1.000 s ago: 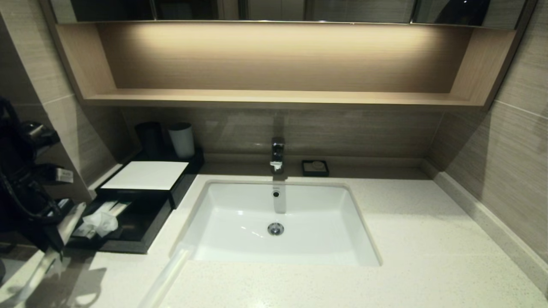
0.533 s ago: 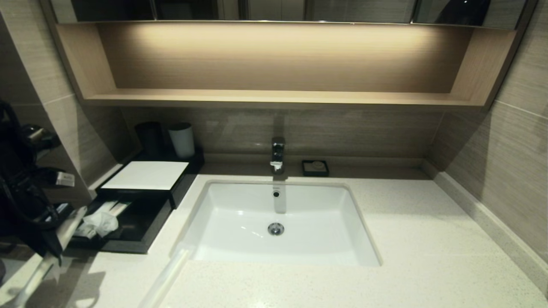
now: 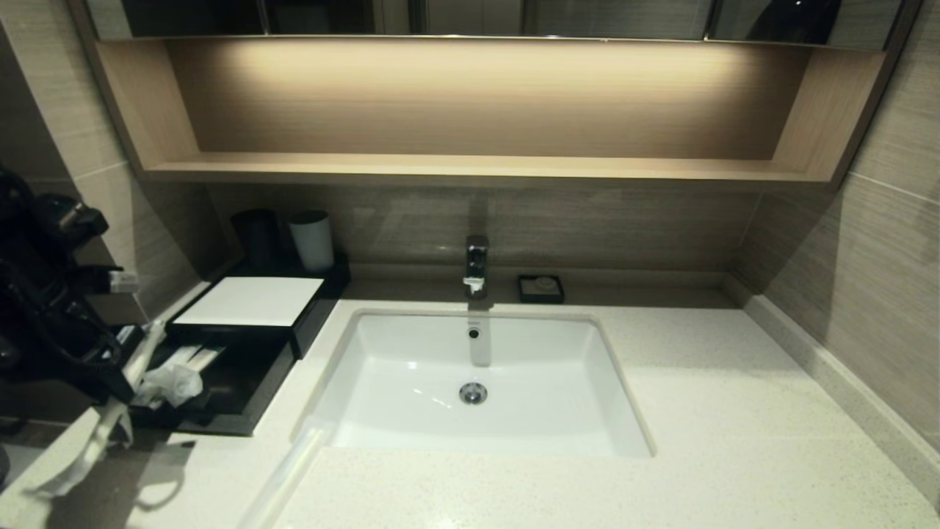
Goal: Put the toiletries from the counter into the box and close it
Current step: Place the bathroom toiletry into the drawer
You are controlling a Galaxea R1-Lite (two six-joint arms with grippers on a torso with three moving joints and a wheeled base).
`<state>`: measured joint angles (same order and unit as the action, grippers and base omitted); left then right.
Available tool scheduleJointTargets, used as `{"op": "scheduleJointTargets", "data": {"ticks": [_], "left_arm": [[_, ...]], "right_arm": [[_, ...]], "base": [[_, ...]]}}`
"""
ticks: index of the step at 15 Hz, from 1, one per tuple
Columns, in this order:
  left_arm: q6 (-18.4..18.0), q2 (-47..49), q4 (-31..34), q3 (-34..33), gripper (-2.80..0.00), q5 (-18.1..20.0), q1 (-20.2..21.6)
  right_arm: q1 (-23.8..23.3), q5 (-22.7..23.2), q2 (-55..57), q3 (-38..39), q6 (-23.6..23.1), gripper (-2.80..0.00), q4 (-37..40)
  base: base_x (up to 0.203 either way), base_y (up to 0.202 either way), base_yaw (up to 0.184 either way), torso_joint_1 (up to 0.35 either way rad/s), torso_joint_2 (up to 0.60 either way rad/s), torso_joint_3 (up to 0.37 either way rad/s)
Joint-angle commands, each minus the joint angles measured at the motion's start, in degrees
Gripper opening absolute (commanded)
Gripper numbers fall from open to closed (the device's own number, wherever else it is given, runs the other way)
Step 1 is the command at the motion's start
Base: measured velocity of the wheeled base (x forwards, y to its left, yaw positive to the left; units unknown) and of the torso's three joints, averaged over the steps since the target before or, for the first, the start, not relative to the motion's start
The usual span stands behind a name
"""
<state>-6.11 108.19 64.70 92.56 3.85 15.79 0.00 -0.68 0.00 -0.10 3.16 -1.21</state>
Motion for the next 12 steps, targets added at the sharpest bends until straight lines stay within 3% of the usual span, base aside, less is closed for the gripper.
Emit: {"op": "scheduleJointTargets", "data": {"ticks": [1,5,12], "left_arm": [[0.0,1.2,-1.8,0.4,-2.80,0.1,-0.5],[0.0,4.0,-8.1,0.2,-2.80,1.9,-1.4],[0.2,6.1,-10.0,0.4,-2.80,1.5,-1.7]], "right_arm": [[0.0,0.0,0.1,0.0,0.0,-2.80,0.0],[0.0,0.0,0.0,0.0,0.0,-2.80,0.0],[0.0,0.0,0.1,0.0,0.0,-2.80,0.0]], "base": [[0.000,0.000,0.000,0.000,0.00,0.000],[0.000,0.000,0.000,0.000,0.00,0.000],[0.000,0.000,0.000,0.000,0.00,0.000]]}}
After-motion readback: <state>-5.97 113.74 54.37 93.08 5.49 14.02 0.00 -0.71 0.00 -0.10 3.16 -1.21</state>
